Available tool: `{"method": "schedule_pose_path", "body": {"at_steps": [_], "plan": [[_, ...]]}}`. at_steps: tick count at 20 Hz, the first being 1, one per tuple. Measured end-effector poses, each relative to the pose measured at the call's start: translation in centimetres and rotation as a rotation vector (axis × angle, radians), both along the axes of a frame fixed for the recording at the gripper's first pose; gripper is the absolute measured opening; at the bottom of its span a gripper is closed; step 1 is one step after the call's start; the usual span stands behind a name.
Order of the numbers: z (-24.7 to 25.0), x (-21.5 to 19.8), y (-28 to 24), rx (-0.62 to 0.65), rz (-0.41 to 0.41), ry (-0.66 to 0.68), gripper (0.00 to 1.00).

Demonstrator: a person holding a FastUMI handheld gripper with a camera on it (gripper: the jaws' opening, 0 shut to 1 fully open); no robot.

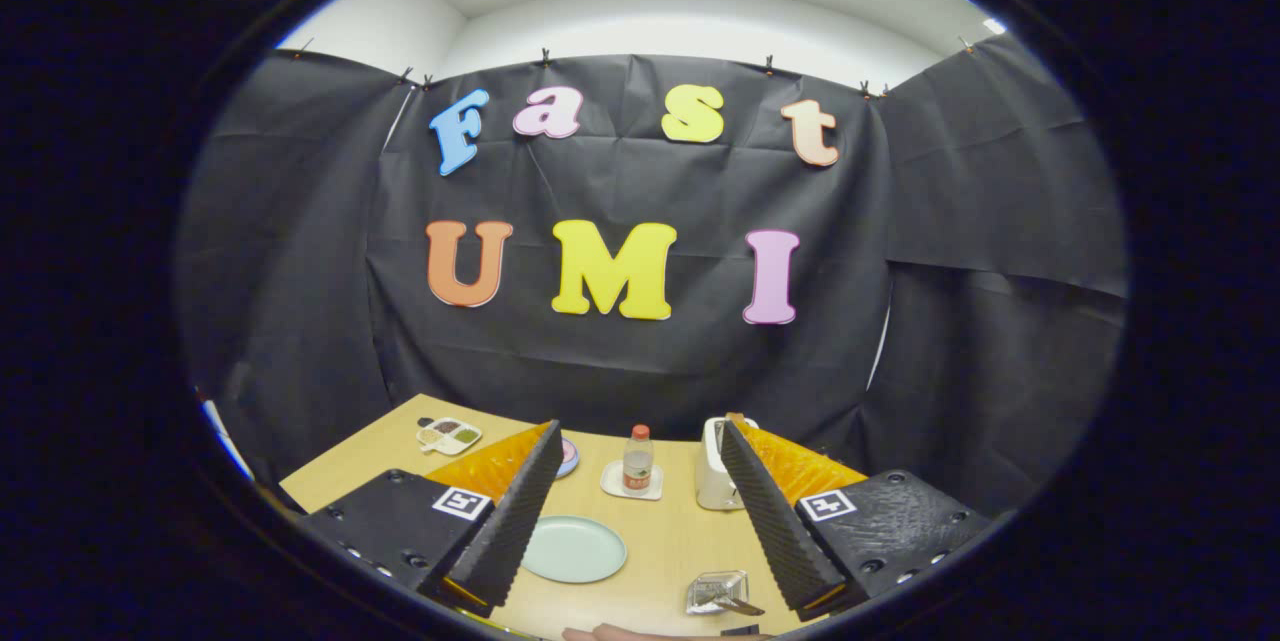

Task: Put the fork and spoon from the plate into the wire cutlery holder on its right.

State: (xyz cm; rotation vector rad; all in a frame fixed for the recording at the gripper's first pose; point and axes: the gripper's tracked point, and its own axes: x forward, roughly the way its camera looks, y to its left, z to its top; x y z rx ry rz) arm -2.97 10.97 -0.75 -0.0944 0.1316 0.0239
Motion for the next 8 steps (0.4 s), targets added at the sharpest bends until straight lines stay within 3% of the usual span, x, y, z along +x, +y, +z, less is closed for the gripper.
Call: {"method": "schedule_pose_path", "body": {"at_steps": [8], "plan": [[-1.29, 0.01, -1.0, 0.007, 0.002, 0.032, 0.96]]}}
